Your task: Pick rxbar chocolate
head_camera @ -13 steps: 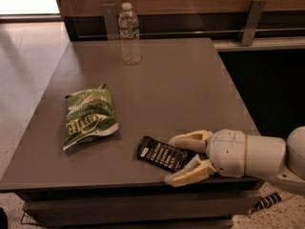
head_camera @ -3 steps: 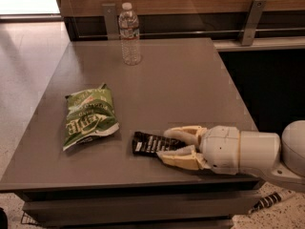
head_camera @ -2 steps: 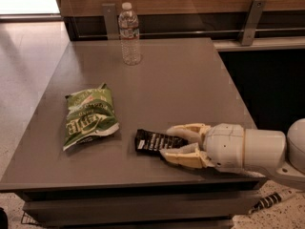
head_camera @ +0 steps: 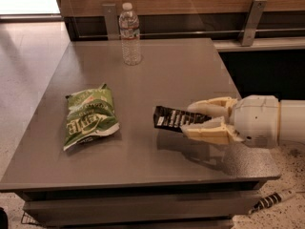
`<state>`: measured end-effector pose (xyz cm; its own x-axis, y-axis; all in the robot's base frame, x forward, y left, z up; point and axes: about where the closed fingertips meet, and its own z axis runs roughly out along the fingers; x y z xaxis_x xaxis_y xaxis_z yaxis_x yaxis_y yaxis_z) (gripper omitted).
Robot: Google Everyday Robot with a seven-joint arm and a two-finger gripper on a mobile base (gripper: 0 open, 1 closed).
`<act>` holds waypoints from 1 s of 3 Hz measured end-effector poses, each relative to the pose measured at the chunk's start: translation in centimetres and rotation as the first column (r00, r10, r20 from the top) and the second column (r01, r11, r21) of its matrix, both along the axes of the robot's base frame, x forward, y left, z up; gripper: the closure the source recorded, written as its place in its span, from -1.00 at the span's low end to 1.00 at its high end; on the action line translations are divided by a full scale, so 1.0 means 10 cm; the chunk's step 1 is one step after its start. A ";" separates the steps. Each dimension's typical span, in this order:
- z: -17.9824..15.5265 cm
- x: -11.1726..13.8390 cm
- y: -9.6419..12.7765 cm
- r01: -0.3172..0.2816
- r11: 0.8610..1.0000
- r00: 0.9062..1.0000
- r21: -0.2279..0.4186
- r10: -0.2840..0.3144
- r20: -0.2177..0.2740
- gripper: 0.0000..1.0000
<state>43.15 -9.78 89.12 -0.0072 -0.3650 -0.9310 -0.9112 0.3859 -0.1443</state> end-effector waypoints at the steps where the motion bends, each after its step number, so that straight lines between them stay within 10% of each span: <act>1: 0.46 0.28 -0.29 0.075 0.994 0.997 -0.074 -0.074 0.011 1.00; 3: 1.23 1.18 -0.61 0.207 0.958 0.978 -0.198 -0.207 0.020 1.00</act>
Offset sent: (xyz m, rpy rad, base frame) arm 0.1346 -0.0802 0.1473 -0.2350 0.0408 -0.2598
